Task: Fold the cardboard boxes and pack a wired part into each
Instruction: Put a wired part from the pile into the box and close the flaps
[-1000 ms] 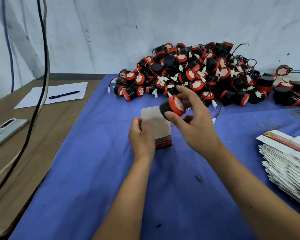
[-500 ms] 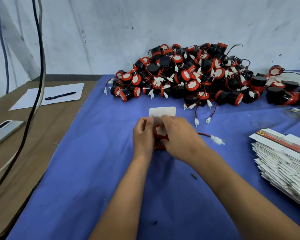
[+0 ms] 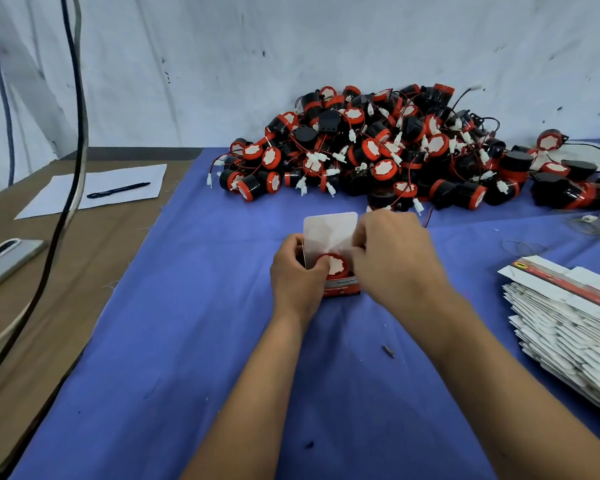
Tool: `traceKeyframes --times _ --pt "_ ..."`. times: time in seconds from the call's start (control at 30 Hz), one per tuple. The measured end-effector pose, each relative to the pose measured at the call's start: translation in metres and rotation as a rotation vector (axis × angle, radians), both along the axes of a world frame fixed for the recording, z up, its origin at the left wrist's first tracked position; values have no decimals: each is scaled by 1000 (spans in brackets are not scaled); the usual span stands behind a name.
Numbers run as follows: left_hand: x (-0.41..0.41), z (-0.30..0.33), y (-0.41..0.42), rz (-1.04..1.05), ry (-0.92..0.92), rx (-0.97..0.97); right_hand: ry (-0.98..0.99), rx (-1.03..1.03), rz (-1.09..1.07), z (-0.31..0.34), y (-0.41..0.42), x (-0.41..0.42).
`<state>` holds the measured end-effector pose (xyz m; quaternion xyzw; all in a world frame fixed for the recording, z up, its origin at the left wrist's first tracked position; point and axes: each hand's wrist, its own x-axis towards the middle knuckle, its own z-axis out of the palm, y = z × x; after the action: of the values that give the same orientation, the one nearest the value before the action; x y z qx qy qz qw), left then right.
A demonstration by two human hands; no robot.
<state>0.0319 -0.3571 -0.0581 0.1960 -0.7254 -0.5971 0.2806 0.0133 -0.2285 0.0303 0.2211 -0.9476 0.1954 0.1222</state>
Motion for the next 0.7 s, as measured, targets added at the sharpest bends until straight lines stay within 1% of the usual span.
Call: traceKeyframes --times 0.07,0.1,0.2,0.3,0.37,0.47,0.7 --pt "0 0 2 3 -18 -35 -37 -127 68 -1 -15 3" --pt "0 0 3 14 -30 -47 -43 -151 93 -3 -20 4" --pt "2 0 5 39 -59 -80 -12 -69 144 -17 -29 -1" --pt "3 0 6 78 -57 -137 -14 -92 165 -25 -30 -9" --pt "3 1 7 111 -88 -185 -12 -26 150 -29 -33 -12" --pt "3 1 6 129 -104 -204 27 47 171 -30 -35 -11" --pt "4 0 6 136 -101 -238 48 16 207 -34 -32 -12"
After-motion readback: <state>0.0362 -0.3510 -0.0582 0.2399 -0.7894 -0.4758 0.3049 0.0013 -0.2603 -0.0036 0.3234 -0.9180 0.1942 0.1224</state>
